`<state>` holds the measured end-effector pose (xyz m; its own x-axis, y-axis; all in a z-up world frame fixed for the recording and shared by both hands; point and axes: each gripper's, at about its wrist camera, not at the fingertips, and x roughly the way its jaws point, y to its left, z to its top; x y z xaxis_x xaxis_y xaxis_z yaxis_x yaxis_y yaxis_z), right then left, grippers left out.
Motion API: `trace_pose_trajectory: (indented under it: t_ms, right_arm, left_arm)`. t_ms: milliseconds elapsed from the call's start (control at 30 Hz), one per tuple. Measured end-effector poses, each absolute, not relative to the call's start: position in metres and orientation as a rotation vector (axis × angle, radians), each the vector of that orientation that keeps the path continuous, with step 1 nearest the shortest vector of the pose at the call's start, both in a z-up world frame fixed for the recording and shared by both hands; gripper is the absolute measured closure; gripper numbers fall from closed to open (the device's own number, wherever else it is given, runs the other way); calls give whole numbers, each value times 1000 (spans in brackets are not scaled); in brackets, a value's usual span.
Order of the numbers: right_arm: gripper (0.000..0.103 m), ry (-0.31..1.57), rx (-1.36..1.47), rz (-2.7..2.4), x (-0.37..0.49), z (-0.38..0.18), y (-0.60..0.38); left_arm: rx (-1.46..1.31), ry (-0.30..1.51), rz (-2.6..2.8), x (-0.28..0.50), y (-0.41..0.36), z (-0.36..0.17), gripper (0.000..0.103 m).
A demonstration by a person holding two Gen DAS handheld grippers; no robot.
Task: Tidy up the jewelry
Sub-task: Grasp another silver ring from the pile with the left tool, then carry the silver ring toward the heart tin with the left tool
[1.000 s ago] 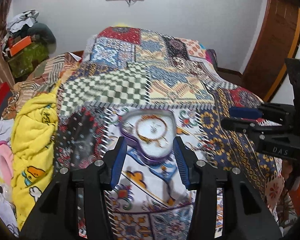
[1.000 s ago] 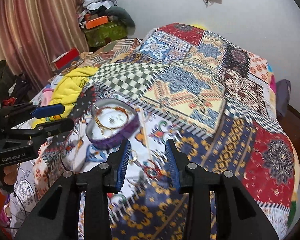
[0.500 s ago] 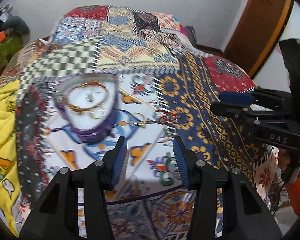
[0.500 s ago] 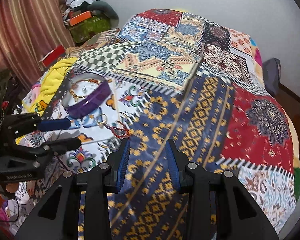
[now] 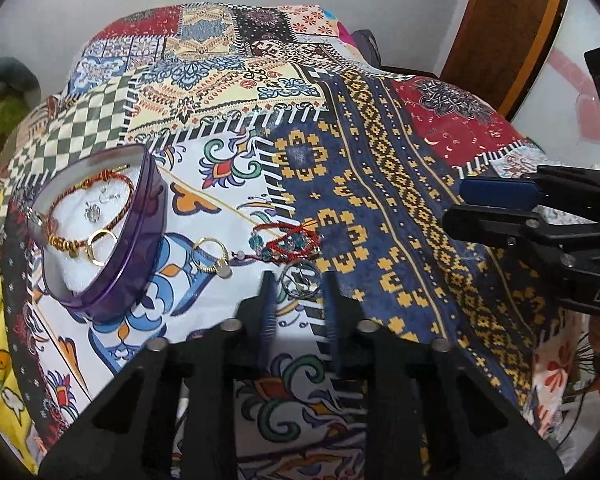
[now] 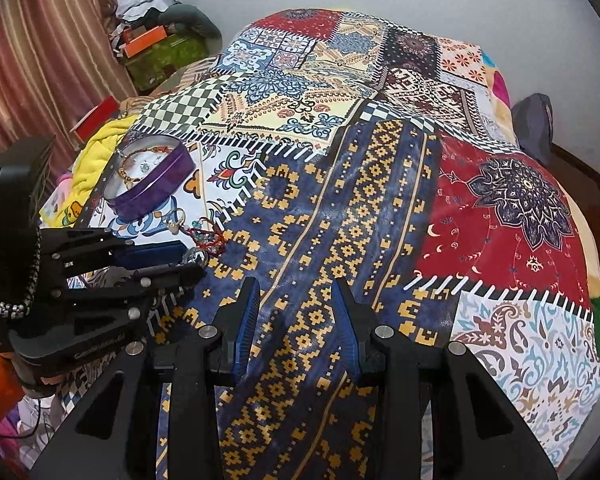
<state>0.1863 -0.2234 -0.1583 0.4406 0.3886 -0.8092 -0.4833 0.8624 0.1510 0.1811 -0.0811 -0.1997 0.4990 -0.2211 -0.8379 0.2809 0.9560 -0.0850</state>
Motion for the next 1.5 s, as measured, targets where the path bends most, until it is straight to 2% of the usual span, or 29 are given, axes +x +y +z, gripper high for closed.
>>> trace_pose_trajectory:
  t_ms: [733,1067,1333,1467,1500]
  right_arm:
    - [70,980,-136,616,182,-156,-182]
    - [70,1020,-187,725,172,-169,-145]
    - [70,1046,-243,808,170,-181,-111]
    - [78,1031,-283,811,170,-184,-100]
    - [83,1030,-284,810,170,-184,-99]
  left_arm:
    - [23,982,-248,136,-24,-182,84]
    - [71,970,-224,117,-10,-182,84]
    - [-1,986,-243,116,7,-186,83]
    - [7,976,-250,115,5,-187,77]
    - [7,975,-251,115,5,-188,77]
